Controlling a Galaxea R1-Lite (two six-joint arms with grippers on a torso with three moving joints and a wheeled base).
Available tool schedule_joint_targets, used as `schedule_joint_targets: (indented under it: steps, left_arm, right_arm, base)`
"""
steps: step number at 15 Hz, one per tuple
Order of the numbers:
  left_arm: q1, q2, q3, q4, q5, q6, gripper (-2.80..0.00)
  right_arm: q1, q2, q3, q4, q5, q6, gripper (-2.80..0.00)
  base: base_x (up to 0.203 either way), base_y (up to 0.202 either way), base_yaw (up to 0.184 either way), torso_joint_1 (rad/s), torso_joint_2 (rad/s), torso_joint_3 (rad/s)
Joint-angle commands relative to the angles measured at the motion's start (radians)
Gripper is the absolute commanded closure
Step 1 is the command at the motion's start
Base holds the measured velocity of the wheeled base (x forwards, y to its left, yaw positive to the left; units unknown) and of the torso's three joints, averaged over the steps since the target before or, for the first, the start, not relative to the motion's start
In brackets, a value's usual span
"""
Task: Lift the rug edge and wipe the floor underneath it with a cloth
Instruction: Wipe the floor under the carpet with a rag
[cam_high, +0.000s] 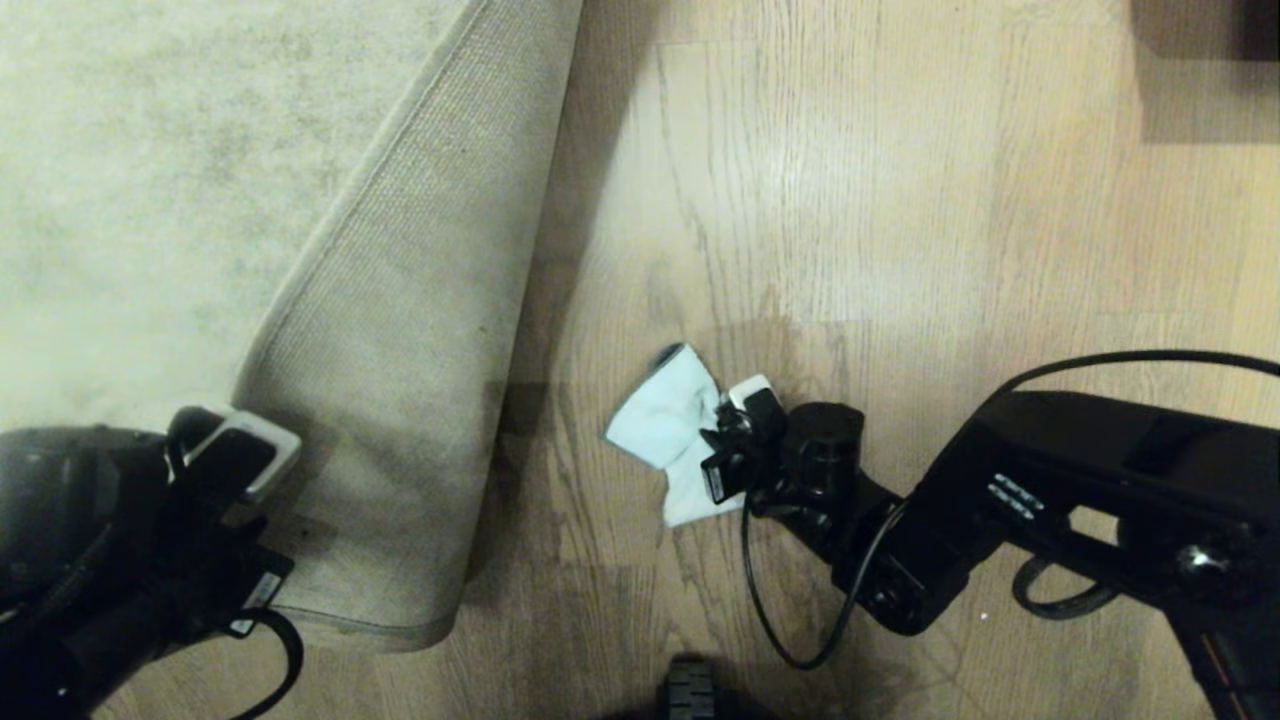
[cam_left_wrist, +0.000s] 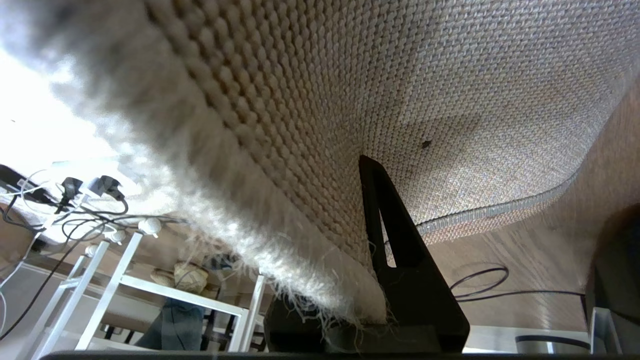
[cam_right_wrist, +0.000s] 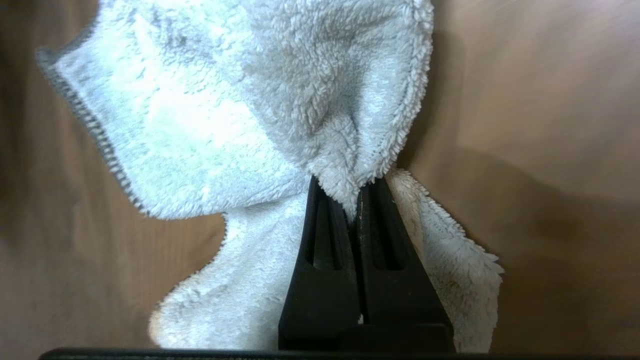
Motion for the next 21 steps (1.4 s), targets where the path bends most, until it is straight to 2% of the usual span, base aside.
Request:
schedule_joint_targets:
  steps: [1,4,10,13,15,21]
  left_arm:
    - [0.000,0.002,-0.001,-0.003,0.003,0.003,0.00]
    - [0.000,0.002,0.001,-0.003,0.003,0.003,0.00]
    - [0.000,0.002,0.001,-0.003,0.003,0.003,0.00]
    - [0.000,0.002,0.001,-0.003,0.004,0.003,0.00]
    - [0.000,0.002,0.001,-0.003,0.004,0.002,0.00]
    - [0.000,0.005,0.001,-0.003,0.011,0.003,0.00]
  right_arm:
    - [-0.046,-0.063,0.016,0.007,-0.003,-0.003,0.00]
    - [-0.002,-0.085,0.057,0.005,0.032,-0.001,0.00]
    - [0.242,-0.082,0.060,0.018,0.036,0.008,0.00]
    - [0.346,-0.061,0.055,0.023,0.035,0.054,0.00]
    - [0.374,-0.027,0.052,0.011,0.033,0.058,0.00]
    - [0.378,0.038,0.044,-0.016,0.033,0.066,0.00]
  base:
    - [0.000,0.000,0.000,0.000,0.00,0.000]
    - [0.000,0.000,0.000,0.000,0.00,0.000]
    - [0.000,0.000,0.000,0.000,0.00,0.000]
    - [0.000,0.000,0.000,0.000,0.00,0.000]
    - [0.000,0.000,0.000,0.000,0.00,0.000]
    - [0.000,0.000,0.000,0.000,0.00,0.000]
